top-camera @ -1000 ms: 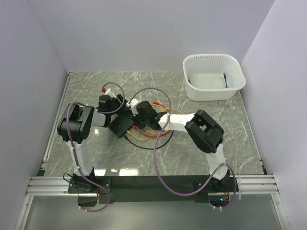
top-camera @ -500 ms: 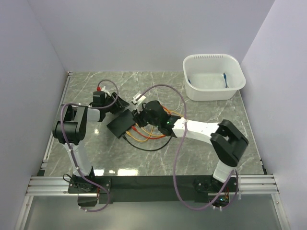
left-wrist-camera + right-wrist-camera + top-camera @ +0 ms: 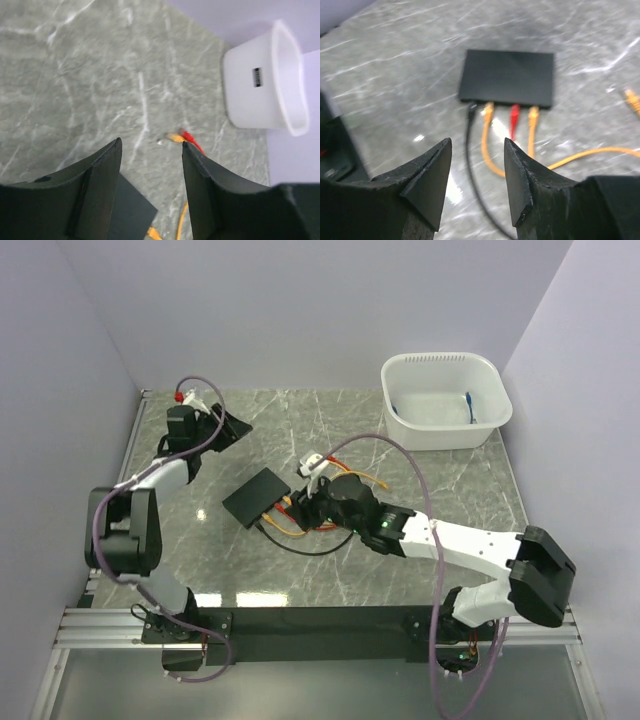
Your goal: Insert the plug into the switch port
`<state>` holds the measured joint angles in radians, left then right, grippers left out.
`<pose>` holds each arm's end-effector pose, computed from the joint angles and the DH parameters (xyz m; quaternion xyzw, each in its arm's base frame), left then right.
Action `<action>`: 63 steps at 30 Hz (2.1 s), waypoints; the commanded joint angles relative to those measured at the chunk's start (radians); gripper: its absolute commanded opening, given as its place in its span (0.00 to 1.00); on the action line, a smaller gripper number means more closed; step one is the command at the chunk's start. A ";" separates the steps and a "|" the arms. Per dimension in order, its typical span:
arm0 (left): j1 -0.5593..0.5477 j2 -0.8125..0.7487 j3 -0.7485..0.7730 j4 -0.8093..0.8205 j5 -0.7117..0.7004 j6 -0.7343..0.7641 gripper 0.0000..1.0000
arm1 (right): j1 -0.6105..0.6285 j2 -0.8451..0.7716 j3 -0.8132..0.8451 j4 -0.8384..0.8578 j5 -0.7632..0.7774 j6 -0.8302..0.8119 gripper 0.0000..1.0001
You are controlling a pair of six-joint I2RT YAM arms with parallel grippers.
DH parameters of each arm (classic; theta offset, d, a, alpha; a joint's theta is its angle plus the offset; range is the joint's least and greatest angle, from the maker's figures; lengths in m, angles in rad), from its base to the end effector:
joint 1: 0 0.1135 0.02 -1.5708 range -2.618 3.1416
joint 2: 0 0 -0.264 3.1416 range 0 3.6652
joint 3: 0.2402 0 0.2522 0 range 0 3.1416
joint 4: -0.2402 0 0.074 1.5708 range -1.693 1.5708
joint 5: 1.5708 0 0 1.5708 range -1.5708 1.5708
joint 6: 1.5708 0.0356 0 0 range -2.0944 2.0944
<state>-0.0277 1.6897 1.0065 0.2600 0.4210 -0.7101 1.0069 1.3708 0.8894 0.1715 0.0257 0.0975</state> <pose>0.3757 -0.0250 0.2238 -0.1679 0.8119 -0.3551 0.4319 0.1701 0.2673 0.2786 -0.3479 0.7290 0.3004 0.5073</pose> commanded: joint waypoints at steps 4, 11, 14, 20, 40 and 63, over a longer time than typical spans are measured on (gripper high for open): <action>-0.008 -0.205 -0.186 0.130 0.018 -0.040 0.57 | 0.093 -0.075 -0.116 0.016 0.031 0.097 0.54; -0.043 -0.529 -0.372 0.024 -0.195 0.001 0.55 | 0.153 -0.117 -0.188 -0.067 0.164 0.175 0.54; -0.043 -0.706 -0.454 0.053 -0.387 0.000 0.56 | 0.153 -0.191 -0.247 -0.072 0.200 0.221 0.56; -0.043 -0.841 -0.592 0.105 -0.736 0.035 0.59 | 0.154 -0.320 -0.357 -0.023 0.134 0.275 0.57; -0.029 -0.438 -0.755 0.666 -1.002 0.337 0.57 | 0.157 -0.467 -0.457 -0.026 0.235 0.343 0.61; 0.008 -0.222 -0.770 0.990 -0.593 0.546 0.99 | 0.157 -0.495 -0.474 -0.029 0.233 0.352 0.62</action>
<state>-0.0132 1.4685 0.2451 1.1572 -0.1879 -0.1879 1.1587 0.8879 0.4217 0.1112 0.2398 0.4244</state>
